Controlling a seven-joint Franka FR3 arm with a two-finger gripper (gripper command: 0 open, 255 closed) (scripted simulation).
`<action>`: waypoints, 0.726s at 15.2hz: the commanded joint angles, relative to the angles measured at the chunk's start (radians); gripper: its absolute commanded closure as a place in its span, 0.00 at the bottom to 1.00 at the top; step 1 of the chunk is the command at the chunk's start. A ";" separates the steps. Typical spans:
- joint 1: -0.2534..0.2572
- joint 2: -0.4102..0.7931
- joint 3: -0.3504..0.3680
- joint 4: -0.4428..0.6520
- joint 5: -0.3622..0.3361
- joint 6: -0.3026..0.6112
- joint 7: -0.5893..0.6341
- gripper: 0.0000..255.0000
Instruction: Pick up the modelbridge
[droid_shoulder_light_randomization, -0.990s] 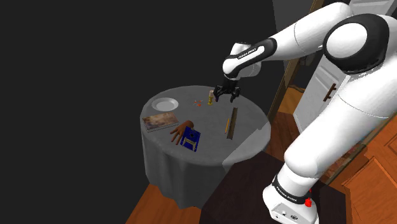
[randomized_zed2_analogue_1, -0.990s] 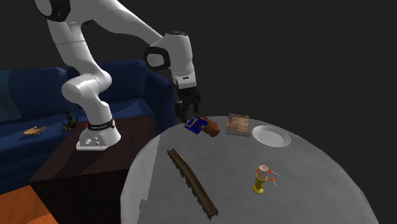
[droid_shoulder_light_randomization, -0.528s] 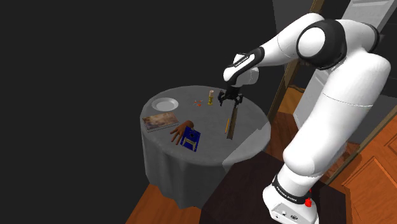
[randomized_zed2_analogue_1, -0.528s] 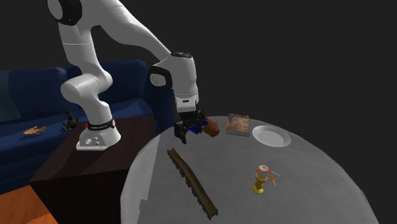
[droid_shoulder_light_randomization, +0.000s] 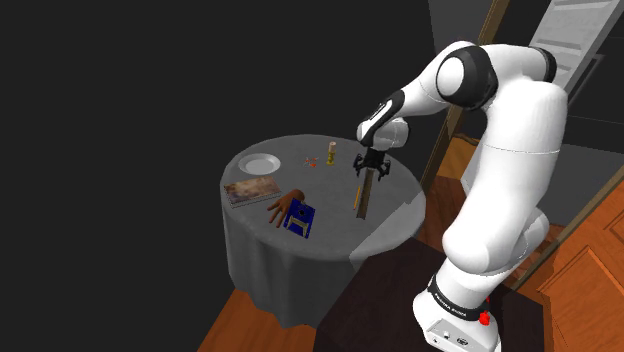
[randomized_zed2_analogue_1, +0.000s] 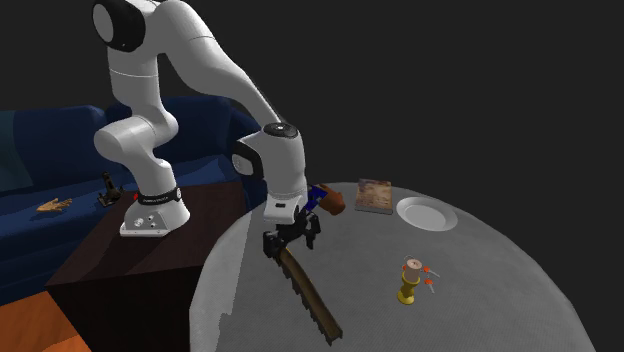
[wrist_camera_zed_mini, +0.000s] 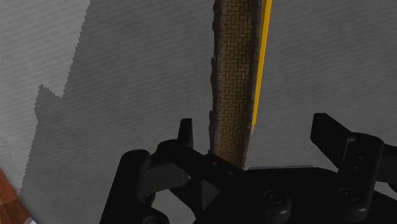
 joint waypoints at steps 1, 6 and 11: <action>-0.010 0.027 -0.001 0.006 0.013 0.017 -0.002 0.00; -0.021 0.085 0.015 0.006 0.042 0.073 -0.024 0.00; -0.026 0.105 0.022 0.007 0.052 0.091 -0.030 1.00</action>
